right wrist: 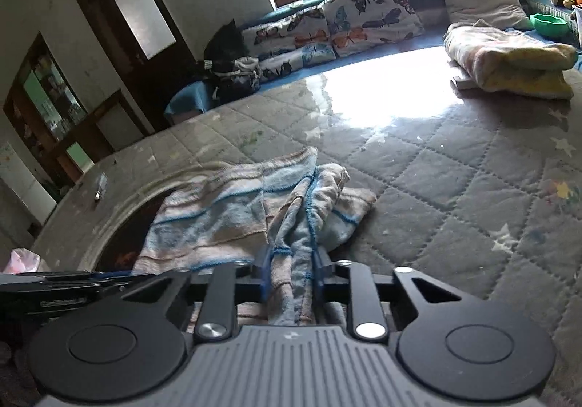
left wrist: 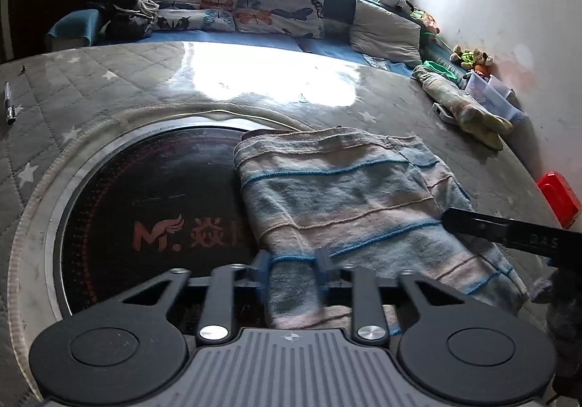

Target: Fold clothes

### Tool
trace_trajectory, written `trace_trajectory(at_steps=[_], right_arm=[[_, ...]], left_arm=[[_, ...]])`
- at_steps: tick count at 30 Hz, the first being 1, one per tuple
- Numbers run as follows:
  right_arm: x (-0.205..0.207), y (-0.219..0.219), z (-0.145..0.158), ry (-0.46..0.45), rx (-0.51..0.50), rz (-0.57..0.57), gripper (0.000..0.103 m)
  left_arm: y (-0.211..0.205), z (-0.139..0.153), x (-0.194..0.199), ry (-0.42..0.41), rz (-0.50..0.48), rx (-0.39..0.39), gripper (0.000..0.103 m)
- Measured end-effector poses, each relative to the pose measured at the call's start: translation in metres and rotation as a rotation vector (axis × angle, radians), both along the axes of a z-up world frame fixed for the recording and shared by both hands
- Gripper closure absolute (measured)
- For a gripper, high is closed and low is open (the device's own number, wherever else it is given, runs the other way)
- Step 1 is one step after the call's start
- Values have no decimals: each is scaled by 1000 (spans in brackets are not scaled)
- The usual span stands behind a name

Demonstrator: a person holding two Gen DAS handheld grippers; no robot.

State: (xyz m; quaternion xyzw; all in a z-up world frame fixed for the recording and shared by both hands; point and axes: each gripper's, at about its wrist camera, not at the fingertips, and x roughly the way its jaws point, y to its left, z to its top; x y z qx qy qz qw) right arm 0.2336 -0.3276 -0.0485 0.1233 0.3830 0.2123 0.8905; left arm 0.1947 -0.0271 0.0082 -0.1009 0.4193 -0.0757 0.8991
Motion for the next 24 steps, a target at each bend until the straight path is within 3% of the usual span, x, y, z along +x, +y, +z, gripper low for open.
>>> trace_trajectory(at_steps=[6,24], right_arm=[[-25,-6,21,-58,27,-3,88],[-96,-48,78,-210,-33,-109,88]], left_arm=[[-2,14,-13,-37,-8,-29,92],[-64,64,-49,-154,-157,-25,92]])
